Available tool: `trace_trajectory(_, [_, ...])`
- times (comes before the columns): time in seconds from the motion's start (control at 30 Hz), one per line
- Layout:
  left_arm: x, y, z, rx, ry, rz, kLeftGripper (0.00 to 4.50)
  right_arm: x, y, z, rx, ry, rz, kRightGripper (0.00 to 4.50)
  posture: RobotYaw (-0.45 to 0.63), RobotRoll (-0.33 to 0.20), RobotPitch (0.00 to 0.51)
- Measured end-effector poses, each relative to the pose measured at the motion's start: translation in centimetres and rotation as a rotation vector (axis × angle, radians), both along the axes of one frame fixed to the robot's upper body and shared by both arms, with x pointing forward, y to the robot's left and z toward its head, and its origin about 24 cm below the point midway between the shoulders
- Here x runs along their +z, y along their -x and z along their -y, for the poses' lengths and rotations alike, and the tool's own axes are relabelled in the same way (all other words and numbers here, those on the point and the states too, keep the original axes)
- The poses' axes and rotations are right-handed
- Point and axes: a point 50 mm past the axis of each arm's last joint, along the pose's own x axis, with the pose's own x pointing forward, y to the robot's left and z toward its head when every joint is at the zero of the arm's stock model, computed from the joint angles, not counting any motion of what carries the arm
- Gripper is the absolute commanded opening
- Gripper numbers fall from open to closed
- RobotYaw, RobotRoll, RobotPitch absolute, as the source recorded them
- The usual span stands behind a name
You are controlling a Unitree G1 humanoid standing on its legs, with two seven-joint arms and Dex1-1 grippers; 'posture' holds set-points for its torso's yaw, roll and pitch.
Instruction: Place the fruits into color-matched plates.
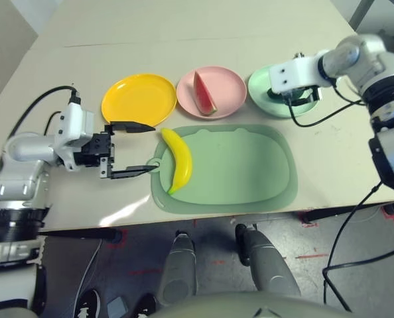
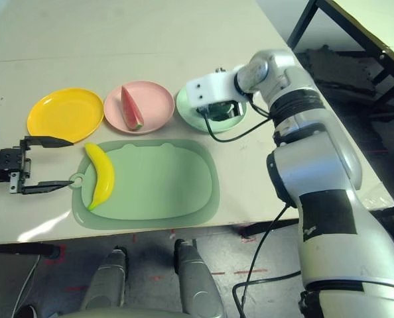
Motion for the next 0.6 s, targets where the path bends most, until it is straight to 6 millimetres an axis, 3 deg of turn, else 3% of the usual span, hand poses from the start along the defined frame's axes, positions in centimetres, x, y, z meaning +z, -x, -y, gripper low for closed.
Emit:
trace_trajectory(0.17, [0.3, -0.5, -0.1, -0.038, -0.041, -0.013, 4.50, -2.8, 2.7, -1.1, 0.086, -0.242, -0.274, 4.47, -0.03, 0.000, 0.229])
trace_trajectory(0.33, [0.6, -0.6, -0.1, -0.062, -0.089, -0.003, 4.50, -3.9, 6.5, -1.5, 0.110, -0.511, -0.513, 4.47, -0.04, 0.000, 0.236])
trace_trajectory(0.43, [0.4, -0.9, 0.4, -0.099, -0.145, -0.005, 4.50, -6.3, 8.7, -1.6, 0.094, -0.673, -0.688, 4.47, -0.04, 0.000, 0.237])
trace_trajectory(0.6, [0.8, -2.0, 1.5, -0.162, -0.236, 0.052, 4.50, -9.6, 10.7, -1.7, 0.074, -0.818, -0.772, 4.47, -0.03, 0.000, 0.236])
